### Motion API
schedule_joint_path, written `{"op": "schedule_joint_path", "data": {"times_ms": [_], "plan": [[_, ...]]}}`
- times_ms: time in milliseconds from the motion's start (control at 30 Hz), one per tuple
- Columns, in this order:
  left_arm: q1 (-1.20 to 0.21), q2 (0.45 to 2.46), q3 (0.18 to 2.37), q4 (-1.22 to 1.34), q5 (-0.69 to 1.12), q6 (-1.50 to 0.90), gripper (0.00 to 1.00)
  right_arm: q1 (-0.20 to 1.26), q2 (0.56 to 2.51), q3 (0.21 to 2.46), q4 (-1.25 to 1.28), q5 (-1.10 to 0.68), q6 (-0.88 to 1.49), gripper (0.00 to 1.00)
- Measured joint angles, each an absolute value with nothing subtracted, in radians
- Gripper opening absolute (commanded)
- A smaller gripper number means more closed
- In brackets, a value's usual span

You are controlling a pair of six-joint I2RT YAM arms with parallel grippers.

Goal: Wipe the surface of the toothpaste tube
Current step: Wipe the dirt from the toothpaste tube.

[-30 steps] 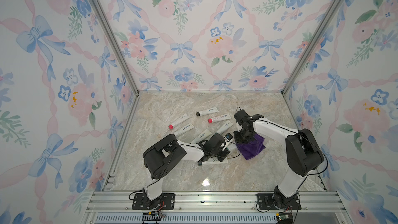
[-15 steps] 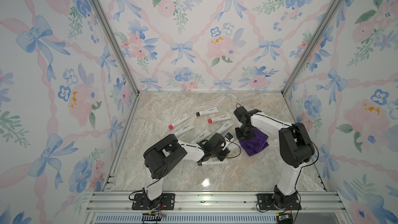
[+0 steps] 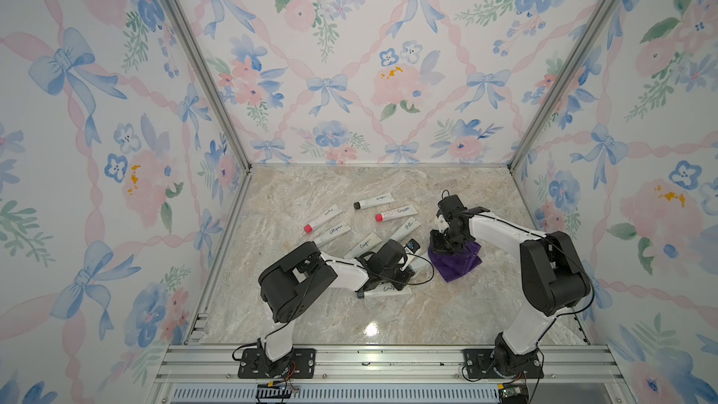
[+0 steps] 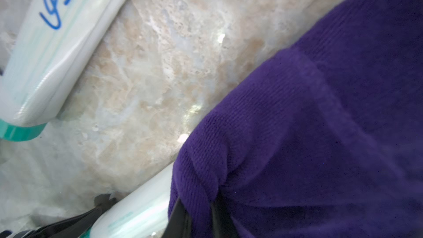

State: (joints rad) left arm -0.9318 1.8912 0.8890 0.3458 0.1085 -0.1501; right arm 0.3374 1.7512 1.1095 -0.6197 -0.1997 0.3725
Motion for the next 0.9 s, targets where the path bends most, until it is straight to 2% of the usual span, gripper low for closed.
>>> {"op": "schedule_joint_path", "data": {"times_ms": [167, 300, 533, 733, 900], "plan": [[-0.932, 1.891, 0.889, 0.346, 0.109, -0.15, 0.11, 0.356, 1.71, 1.068, -0.589, -0.3, 0.382, 0.15], [-0.932, 1.891, 0.889, 0.346, 0.109, -0.15, 0.11, 0.361, 1.716, 1.074, -0.598, -0.307, 0.38, 0.15], [-0.932, 1.892, 0.889, 0.348, 0.106, -0.15, 0.11, 0.354, 1.777, 1.159, -0.681, -0.22, 0.365, 0.14], [-0.932, 1.892, 0.889, 0.348, 0.104, -0.15, 0.11, 0.268, 1.797, 1.153, -0.682, -0.107, 0.361, 0.14], [-0.932, 1.892, 0.889, 0.348, 0.104, -0.15, 0.11, 0.258, 1.801, 1.153, -0.681, -0.091, 0.361, 0.14]]}}
